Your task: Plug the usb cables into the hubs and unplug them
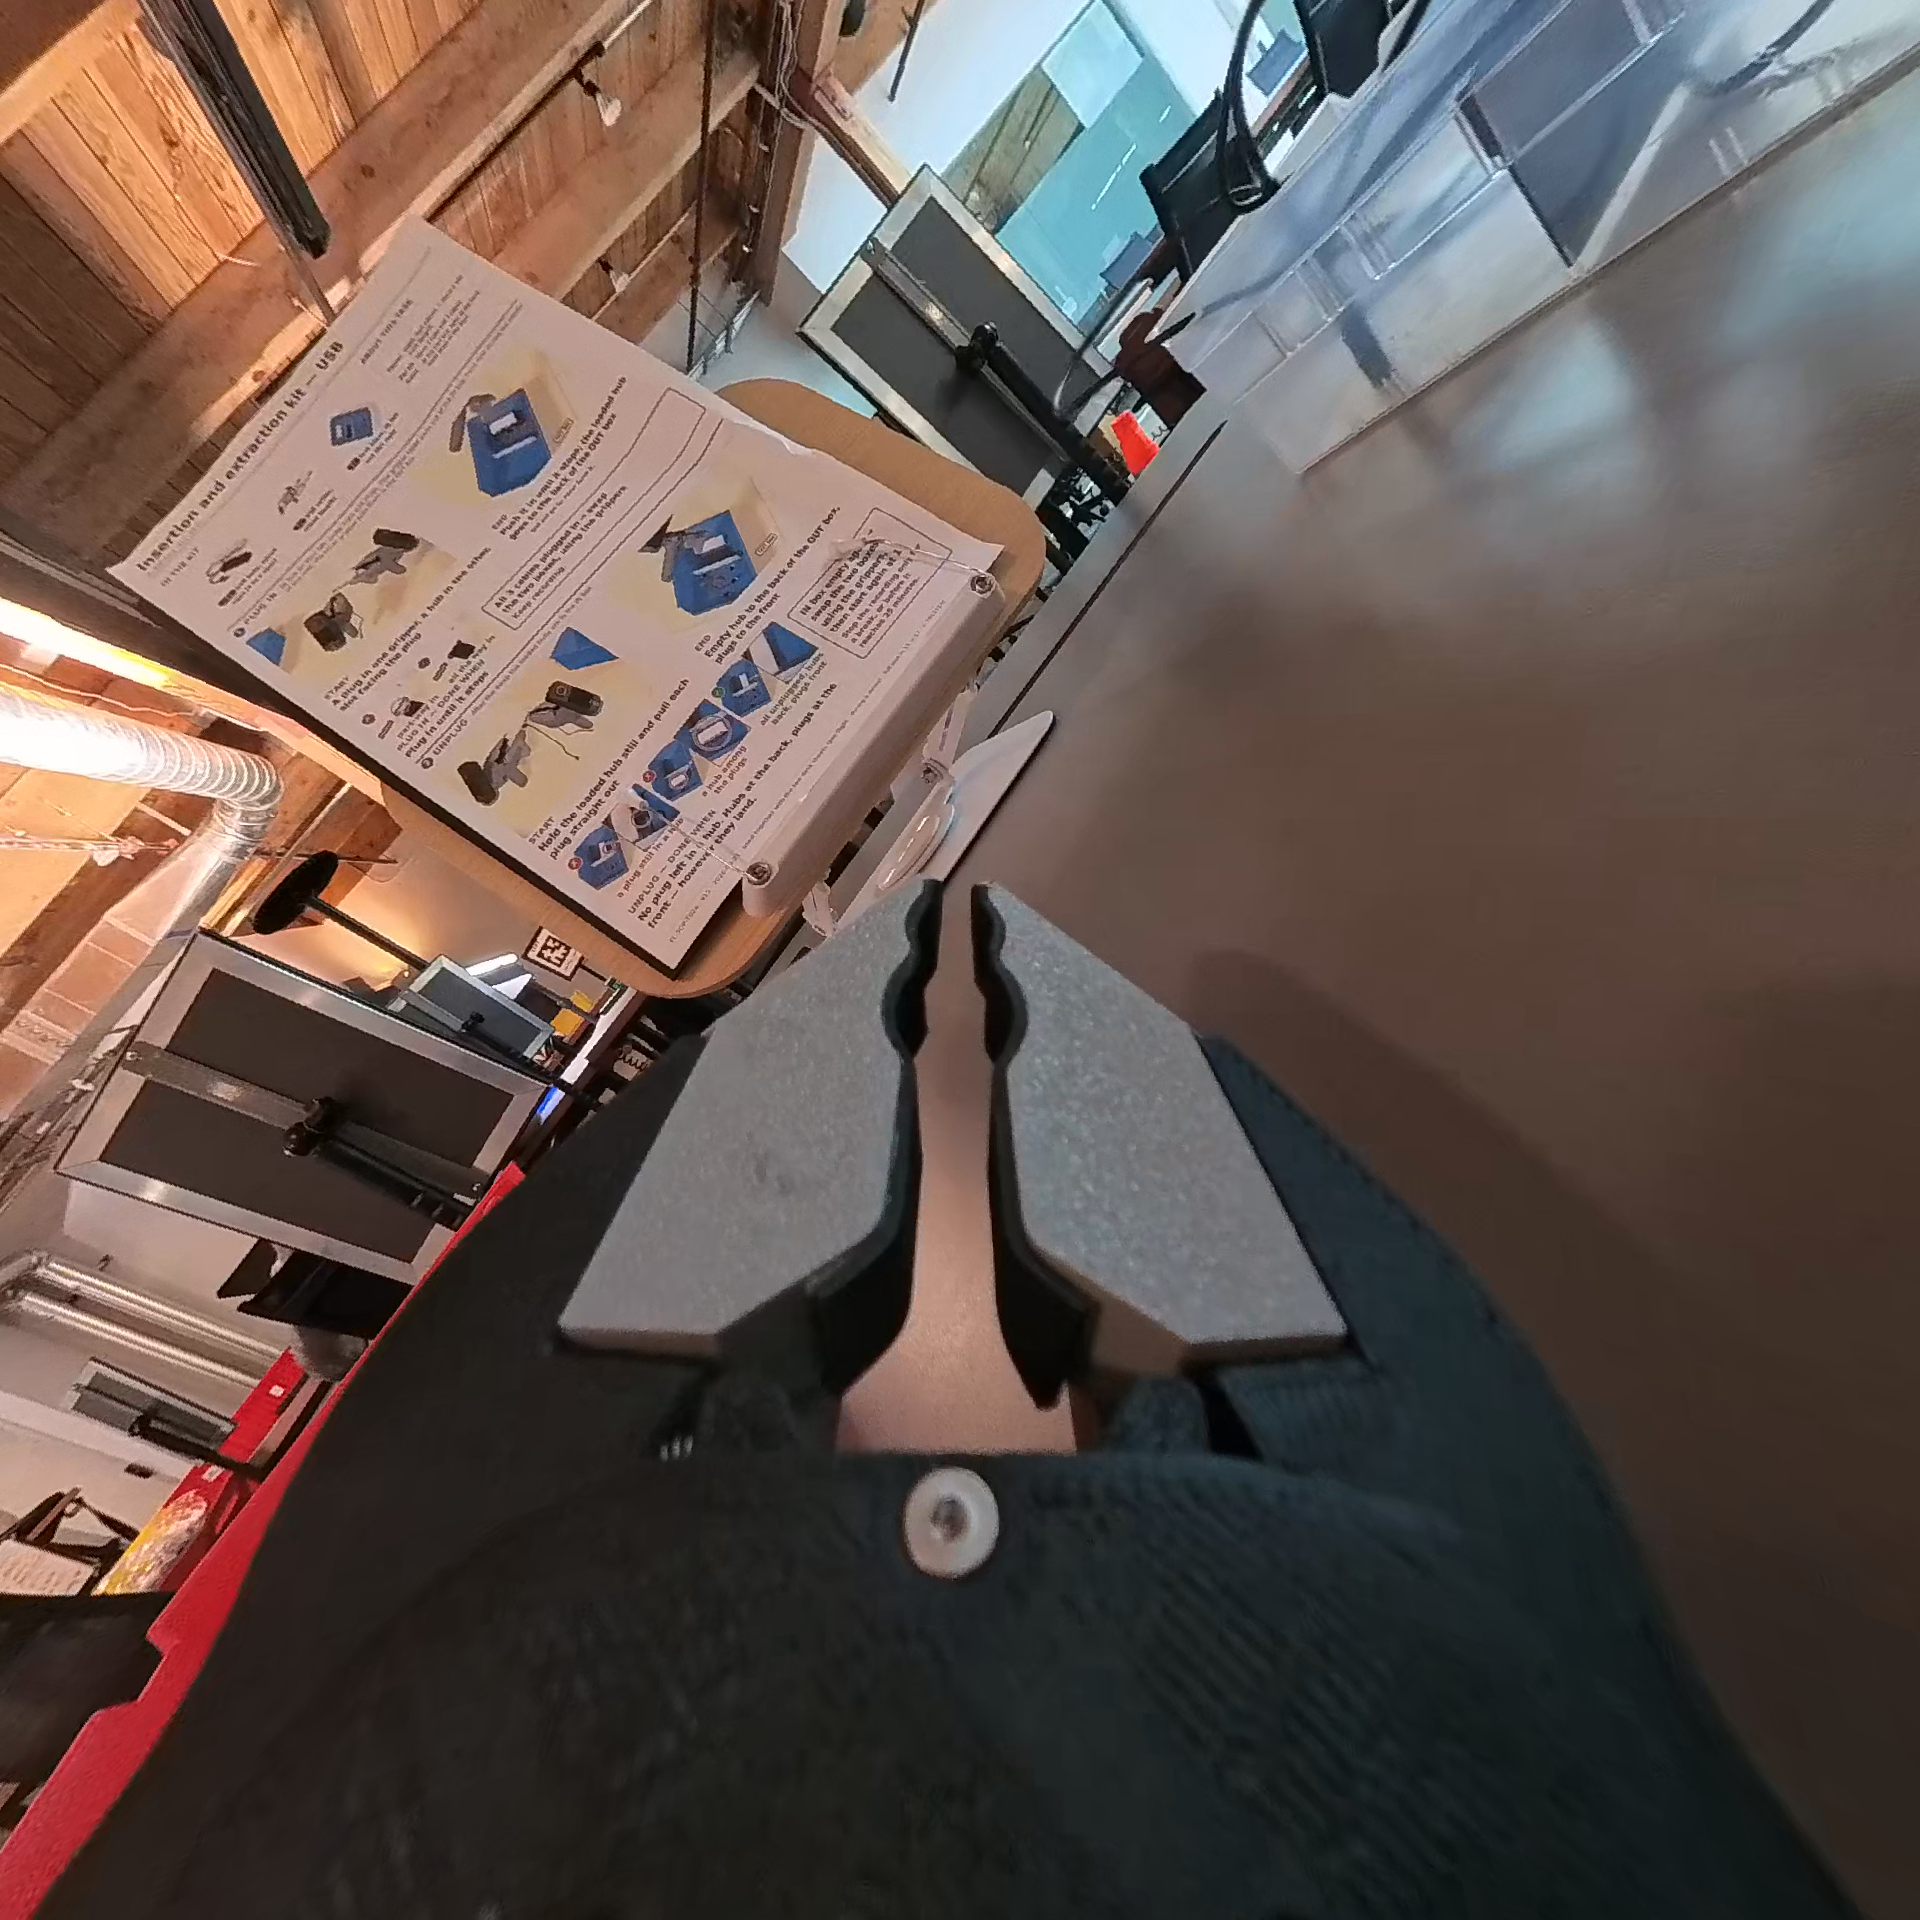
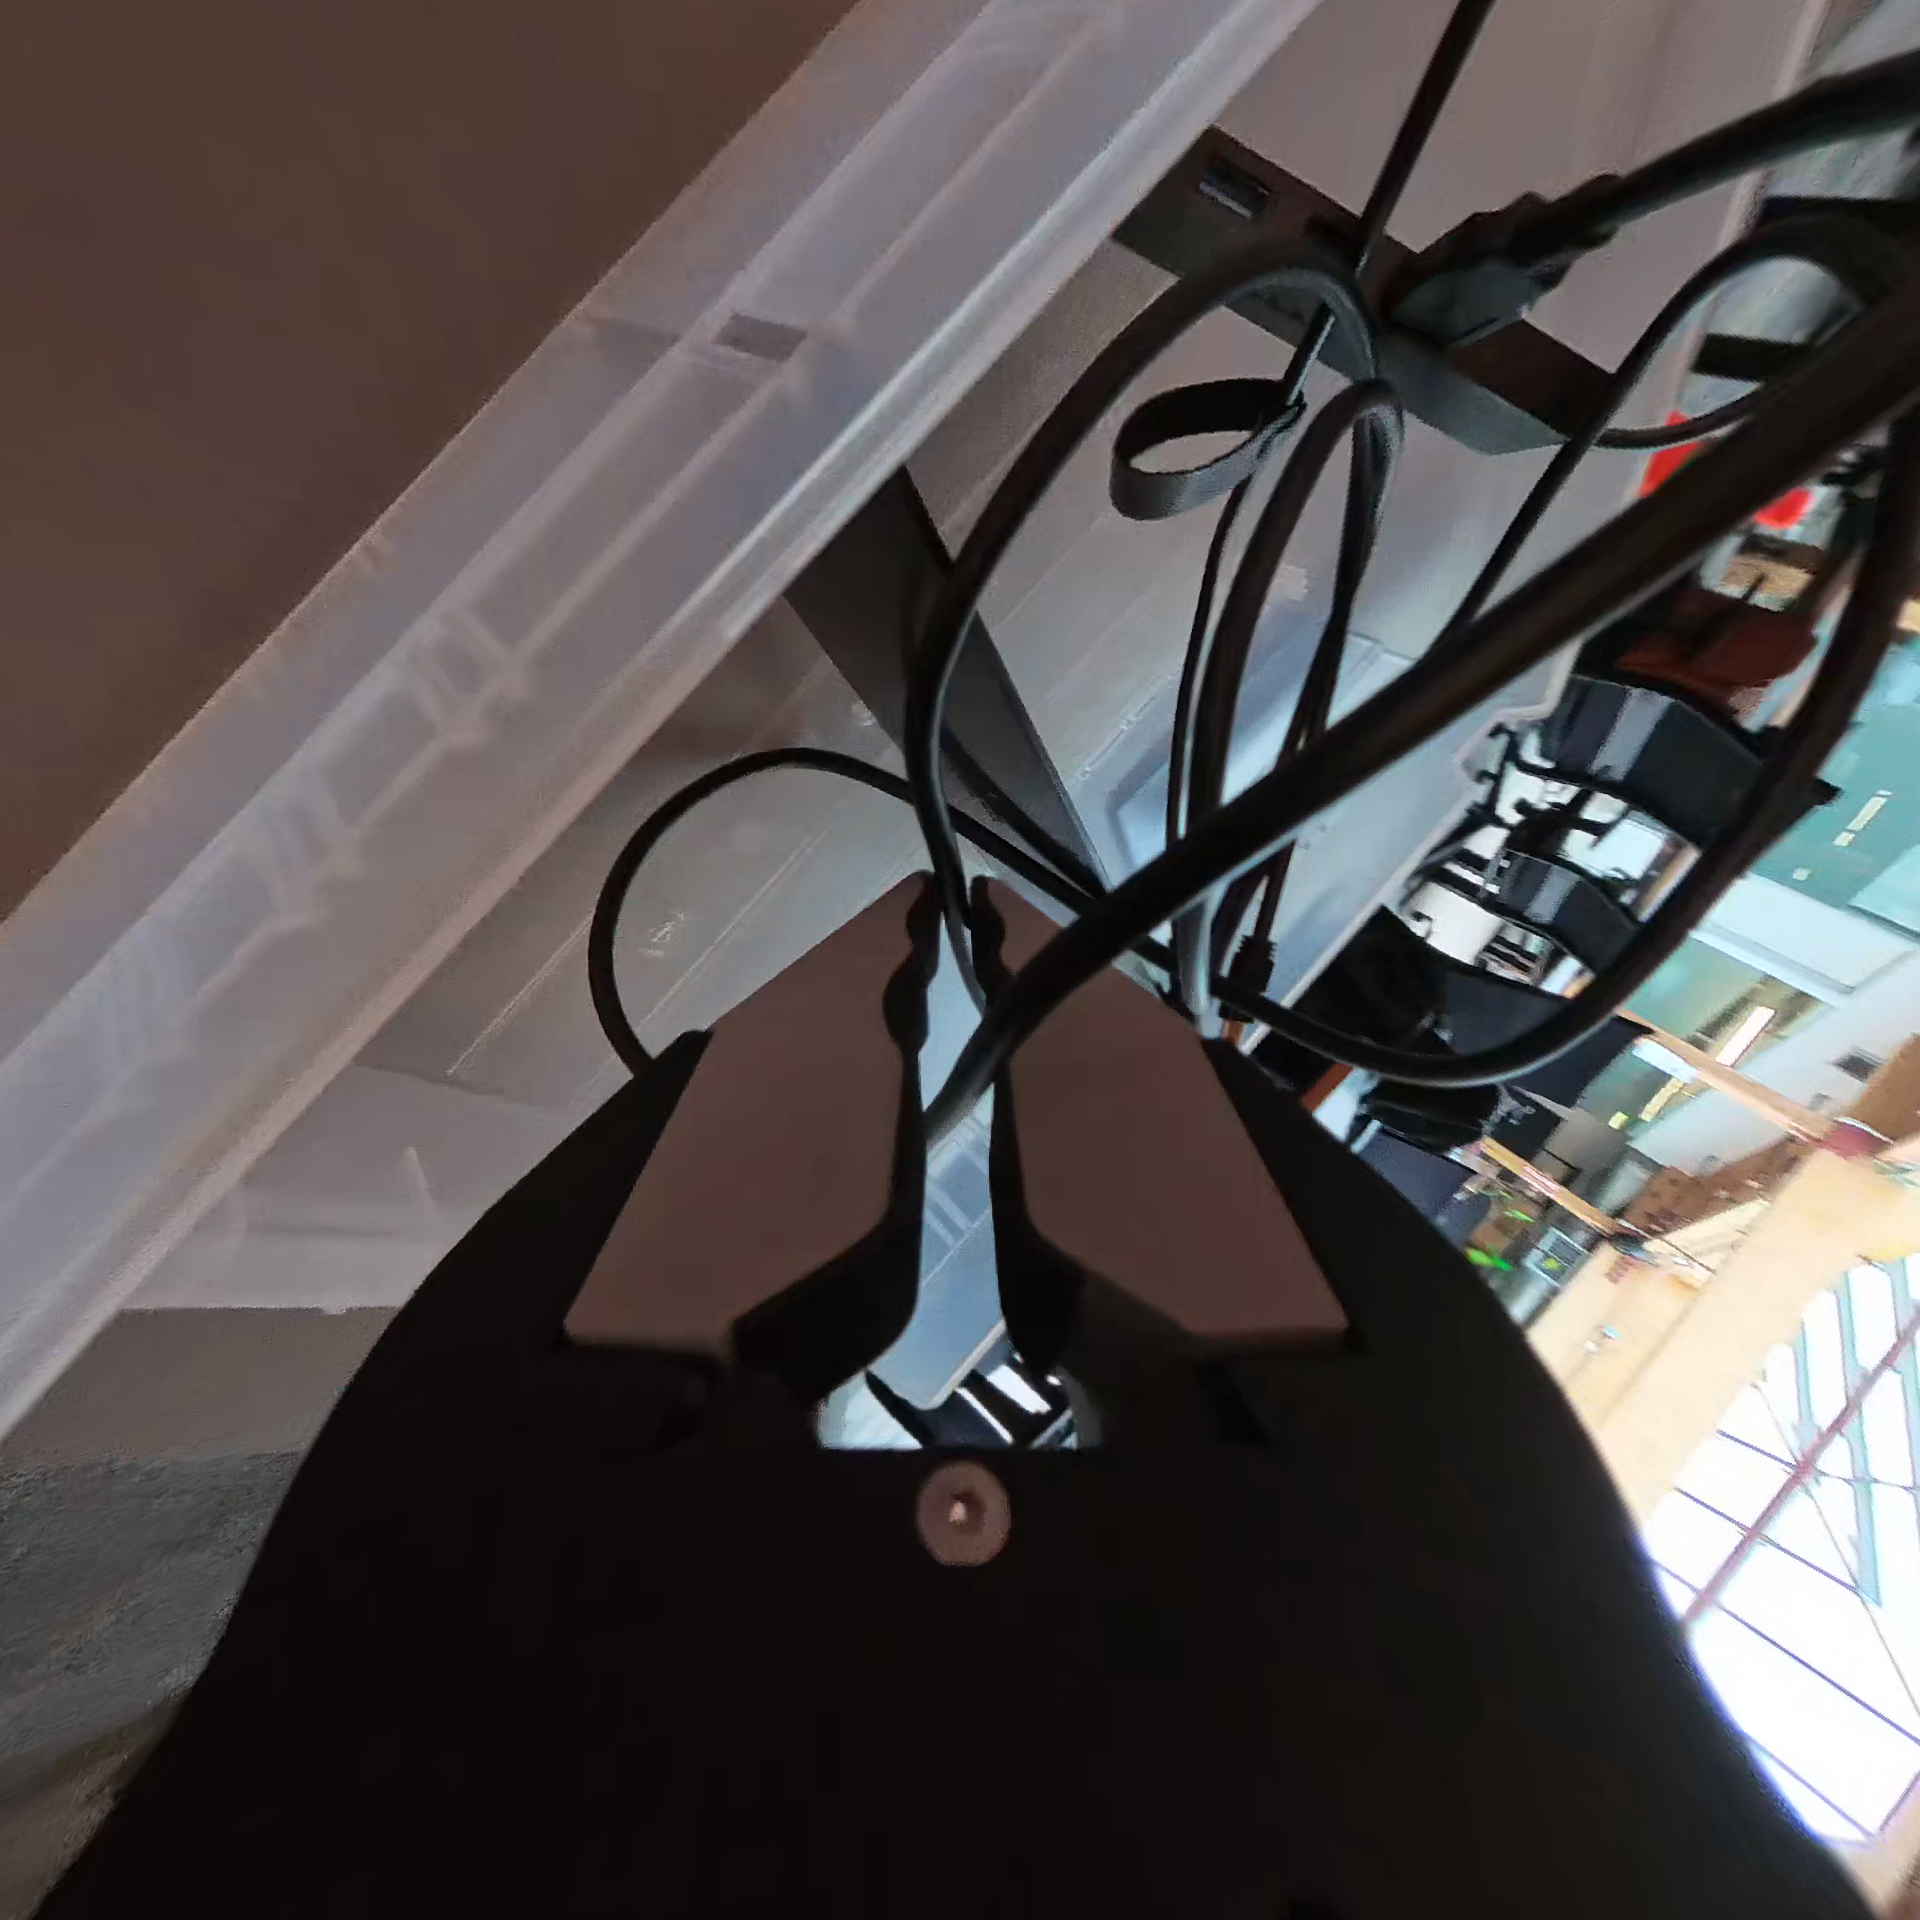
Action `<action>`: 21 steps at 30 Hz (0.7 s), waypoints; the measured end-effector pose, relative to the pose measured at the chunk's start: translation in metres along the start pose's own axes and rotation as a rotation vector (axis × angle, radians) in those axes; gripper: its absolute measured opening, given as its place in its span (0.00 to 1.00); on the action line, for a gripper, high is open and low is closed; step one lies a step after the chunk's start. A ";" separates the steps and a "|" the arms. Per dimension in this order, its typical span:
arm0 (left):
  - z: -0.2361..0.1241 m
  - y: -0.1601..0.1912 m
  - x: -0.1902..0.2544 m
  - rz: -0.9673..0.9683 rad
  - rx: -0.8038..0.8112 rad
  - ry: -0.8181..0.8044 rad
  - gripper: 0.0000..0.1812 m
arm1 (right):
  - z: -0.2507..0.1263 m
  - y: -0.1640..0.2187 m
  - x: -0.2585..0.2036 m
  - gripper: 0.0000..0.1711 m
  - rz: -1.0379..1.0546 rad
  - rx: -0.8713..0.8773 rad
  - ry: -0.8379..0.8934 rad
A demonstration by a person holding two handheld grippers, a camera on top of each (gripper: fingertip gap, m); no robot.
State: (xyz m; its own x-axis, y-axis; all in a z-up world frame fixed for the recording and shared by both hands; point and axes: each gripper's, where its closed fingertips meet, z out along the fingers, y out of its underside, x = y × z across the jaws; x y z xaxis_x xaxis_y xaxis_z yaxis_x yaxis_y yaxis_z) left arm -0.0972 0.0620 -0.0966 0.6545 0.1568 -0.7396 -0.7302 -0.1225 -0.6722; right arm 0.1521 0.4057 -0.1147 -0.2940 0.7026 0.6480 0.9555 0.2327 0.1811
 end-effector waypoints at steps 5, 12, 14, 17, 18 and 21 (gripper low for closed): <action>0.000 0.000 0.001 0.005 -0.003 0.005 0.02 | -0.033 0.008 0.051 0.01 0.095 0.032 0.203; 0.002 0.001 0.004 0.028 -0.010 0.009 0.02 | -0.045 -0.005 0.140 0.01 0.156 0.061 0.463; 0.002 0.001 0.004 0.025 -0.010 0.005 0.02 | -0.016 -0.014 0.143 0.00 0.073 -0.012 0.462; 0.001 0.001 0.003 0.020 -0.007 0.002 0.02 | 0.030 -0.032 0.133 0.01 -0.008 -0.084 0.363; 0.001 0.001 0.003 0.019 -0.007 0.003 0.01 | 0.042 -0.040 0.125 0.01 -0.015 -0.080 0.293; 0.000 0.000 0.003 0.018 -0.003 0.005 0.02 | 0.065 -0.062 0.102 0.01 0.005 -0.058 0.085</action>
State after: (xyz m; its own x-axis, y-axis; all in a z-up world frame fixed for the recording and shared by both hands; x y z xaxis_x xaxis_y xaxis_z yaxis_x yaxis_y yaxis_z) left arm -0.0958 0.0628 -0.0987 0.6423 0.1499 -0.7517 -0.7411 -0.1287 -0.6589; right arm 0.0611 0.5063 -0.1083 -0.2887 0.6438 0.7087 0.9574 0.1883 0.2190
